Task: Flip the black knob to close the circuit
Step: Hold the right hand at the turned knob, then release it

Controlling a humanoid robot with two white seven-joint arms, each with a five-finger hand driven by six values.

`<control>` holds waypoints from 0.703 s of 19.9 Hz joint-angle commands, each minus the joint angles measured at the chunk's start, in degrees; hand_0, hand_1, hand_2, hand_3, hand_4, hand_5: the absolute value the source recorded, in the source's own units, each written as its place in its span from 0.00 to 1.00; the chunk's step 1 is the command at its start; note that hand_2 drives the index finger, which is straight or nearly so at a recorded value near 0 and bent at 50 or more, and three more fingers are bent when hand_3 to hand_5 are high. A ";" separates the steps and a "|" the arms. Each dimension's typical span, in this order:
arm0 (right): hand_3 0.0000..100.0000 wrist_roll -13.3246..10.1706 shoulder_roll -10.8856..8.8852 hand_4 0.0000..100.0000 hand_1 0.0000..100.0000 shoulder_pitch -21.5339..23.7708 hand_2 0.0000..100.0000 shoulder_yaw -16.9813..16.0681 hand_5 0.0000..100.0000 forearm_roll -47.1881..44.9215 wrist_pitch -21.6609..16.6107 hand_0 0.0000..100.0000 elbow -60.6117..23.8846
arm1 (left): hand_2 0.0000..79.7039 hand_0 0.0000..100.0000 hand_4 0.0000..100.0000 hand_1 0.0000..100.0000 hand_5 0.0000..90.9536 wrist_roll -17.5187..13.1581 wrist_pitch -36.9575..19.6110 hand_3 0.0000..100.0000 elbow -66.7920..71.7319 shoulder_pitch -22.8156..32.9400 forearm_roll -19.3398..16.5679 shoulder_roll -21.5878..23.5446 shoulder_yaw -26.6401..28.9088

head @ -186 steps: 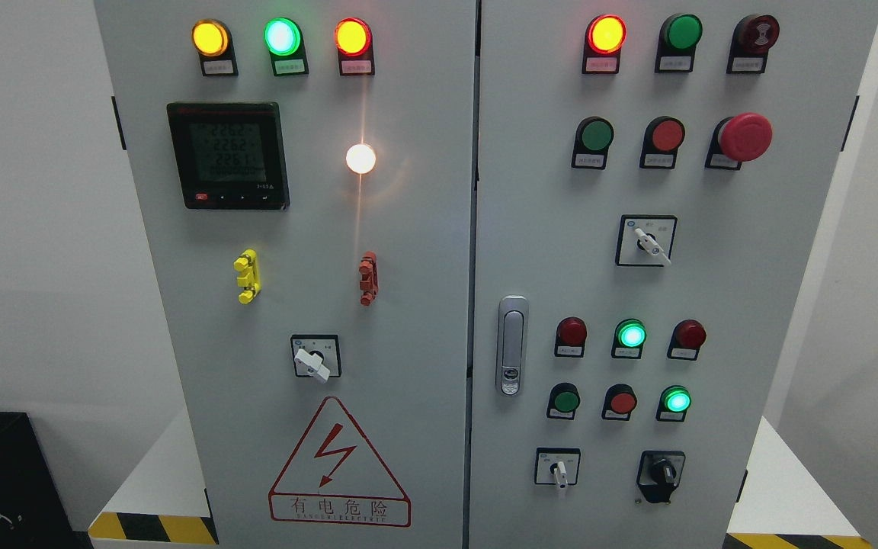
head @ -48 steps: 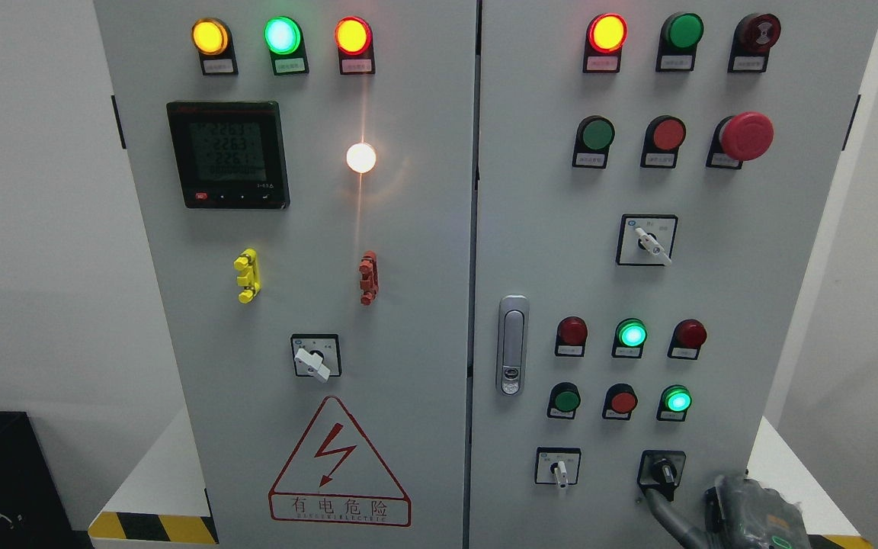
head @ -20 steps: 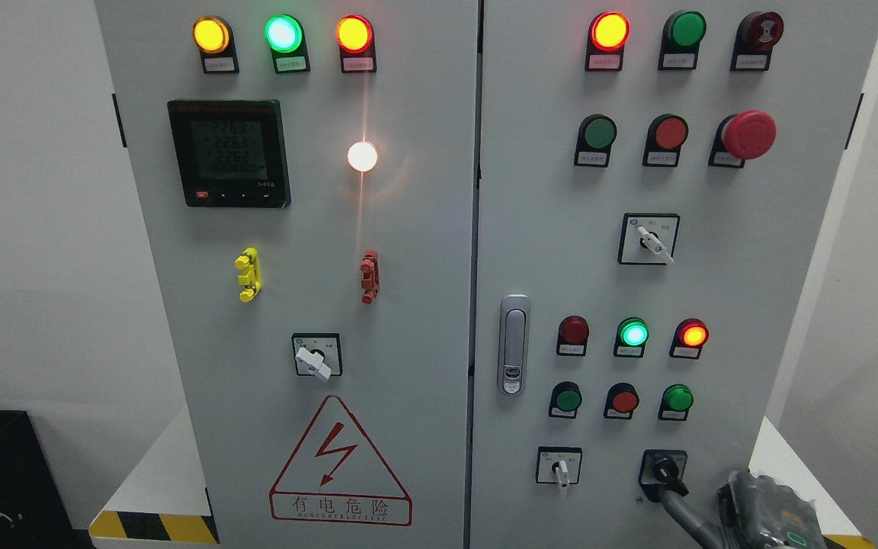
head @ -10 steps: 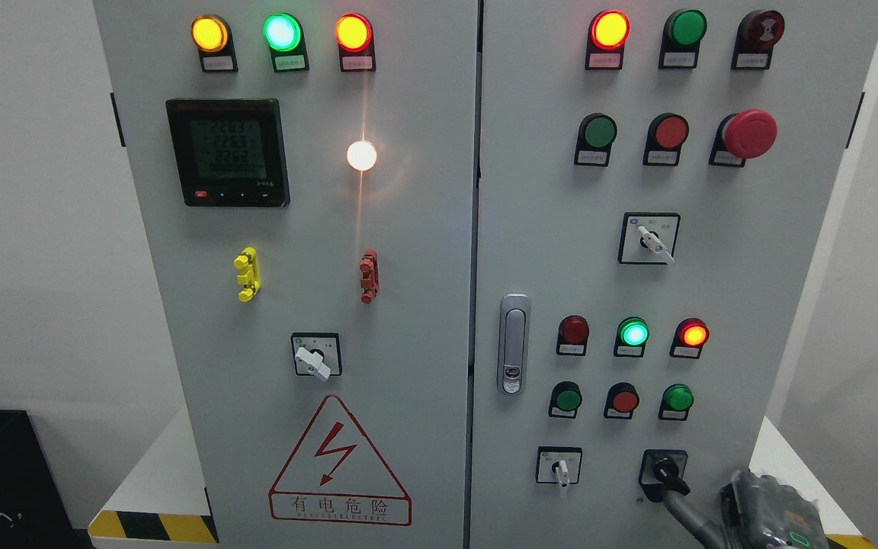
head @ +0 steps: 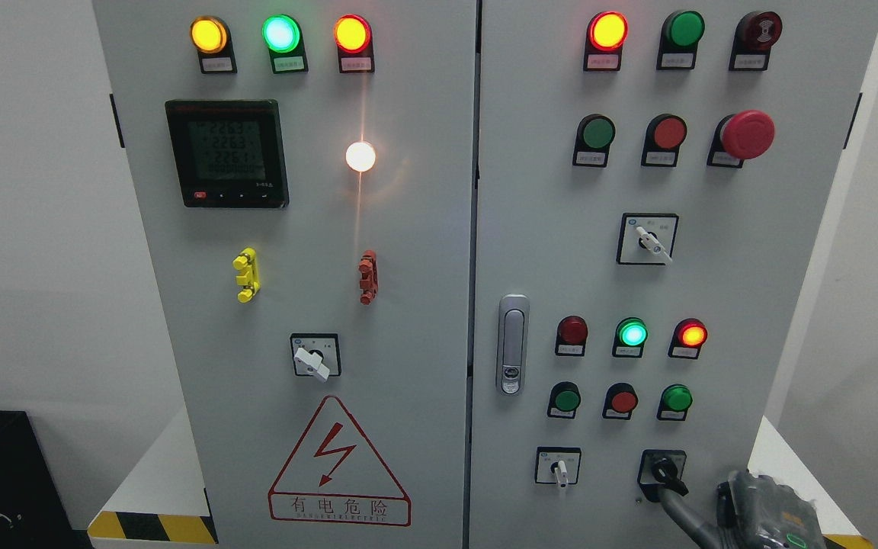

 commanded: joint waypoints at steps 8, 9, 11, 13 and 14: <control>1.00 -1.85 0.09 0.91 0.00 2.95 0.85 4.66 0.94 -4.00 -0.85 0.00 -1.63 | 0.00 0.12 0.00 0.56 0.00 0.04 0.00 0.00 0.00 0.00 0.00 0.00 0.00; 1.00 -2.46 0.18 0.91 0.00 3.21 0.83 5.01 0.93 -6.19 -1.02 0.00 -1.81 | 0.00 0.12 0.00 0.56 0.00 0.04 0.00 0.00 0.00 0.00 0.00 0.00 0.00; 0.98 -5.17 0.09 0.87 0.00 4.09 0.80 5.36 0.89 -9.01 -1.38 0.00 -1.99 | 0.00 0.12 0.00 0.56 0.00 0.04 0.00 0.00 0.00 0.00 0.00 0.00 0.00; 0.94 -6.41 0.09 0.83 0.00 5.49 0.72 5.71 0.81 -11.55 -1.73 0.00 -2.51 | 0.00 0.12 0.00 0.56 0.00 0.04 0.00 0.00 0.00 0.00 0.00 0.00 0.00; 0.94 -7.03 0.09 0.82 0.00 6.54 0.72 6.59 0.80 -13.92 -1.64 0.00 -3.30 | 0.00 0.12 0.00 0.56 0.00 0.04 0.00 0.00 0.00 0.00 0.00 0.00 0.00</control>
